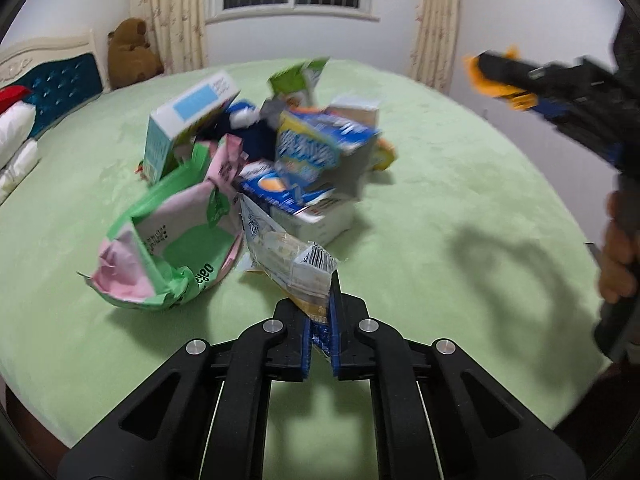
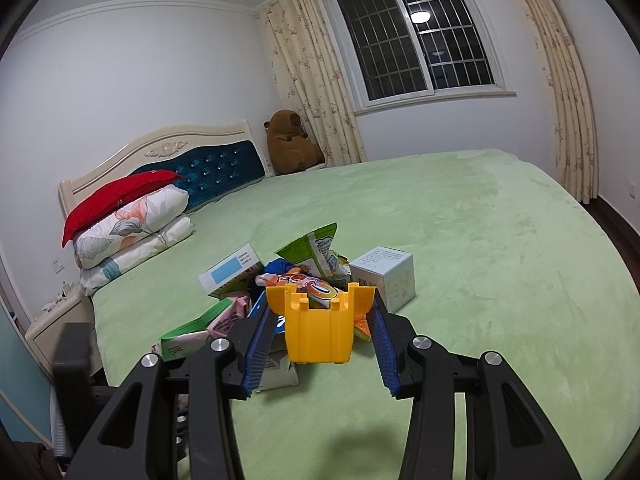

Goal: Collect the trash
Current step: 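Grasp the yellow plastic toy piece with the right tool while the left tool grasps a clear snack packet, then carry both items to the orange bucket and open both tools to drop them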

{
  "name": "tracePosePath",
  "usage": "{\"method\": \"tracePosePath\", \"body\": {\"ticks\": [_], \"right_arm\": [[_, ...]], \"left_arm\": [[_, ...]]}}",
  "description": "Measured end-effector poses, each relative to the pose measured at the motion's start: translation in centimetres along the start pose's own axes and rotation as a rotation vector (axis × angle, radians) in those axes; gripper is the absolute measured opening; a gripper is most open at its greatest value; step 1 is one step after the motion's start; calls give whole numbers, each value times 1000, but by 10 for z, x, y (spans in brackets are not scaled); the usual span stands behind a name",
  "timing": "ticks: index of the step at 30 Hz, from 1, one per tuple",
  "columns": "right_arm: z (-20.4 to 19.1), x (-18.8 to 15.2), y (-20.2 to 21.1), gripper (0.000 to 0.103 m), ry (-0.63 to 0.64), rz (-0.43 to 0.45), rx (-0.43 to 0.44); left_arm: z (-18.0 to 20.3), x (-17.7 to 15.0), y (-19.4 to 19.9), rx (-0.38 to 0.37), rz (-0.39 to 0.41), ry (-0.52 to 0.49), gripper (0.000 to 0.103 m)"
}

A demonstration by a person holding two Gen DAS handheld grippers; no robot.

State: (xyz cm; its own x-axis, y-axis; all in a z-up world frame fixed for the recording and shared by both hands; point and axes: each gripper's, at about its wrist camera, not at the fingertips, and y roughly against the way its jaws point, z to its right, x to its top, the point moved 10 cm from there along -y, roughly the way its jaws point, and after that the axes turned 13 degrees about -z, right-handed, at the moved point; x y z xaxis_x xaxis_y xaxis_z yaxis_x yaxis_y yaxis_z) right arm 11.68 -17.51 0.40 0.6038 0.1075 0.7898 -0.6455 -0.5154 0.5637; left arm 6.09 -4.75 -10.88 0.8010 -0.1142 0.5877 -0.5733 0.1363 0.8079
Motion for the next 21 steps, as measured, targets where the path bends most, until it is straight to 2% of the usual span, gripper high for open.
{"method": "tracePosePath", "body": {"ticks": [4, 10, 15, 21], "right_arm": [[-3, -5, 9, 45, 0, 9, -26], [-5, -38, 31, 45, -24, -21, -61], [-12, -86, 61, 45, -47, -68, -77], [-33, -145, 91, 45, -45, -141, -80]], "left_arm": [[13, 6, 34, -39, 64, -29, 6], [30, 16, 80, -80, 154, -68, 6], [38, -1, 102, -85, 168, -110, 6], [50, -40, 113, -79, 153, -180, 6]]}}
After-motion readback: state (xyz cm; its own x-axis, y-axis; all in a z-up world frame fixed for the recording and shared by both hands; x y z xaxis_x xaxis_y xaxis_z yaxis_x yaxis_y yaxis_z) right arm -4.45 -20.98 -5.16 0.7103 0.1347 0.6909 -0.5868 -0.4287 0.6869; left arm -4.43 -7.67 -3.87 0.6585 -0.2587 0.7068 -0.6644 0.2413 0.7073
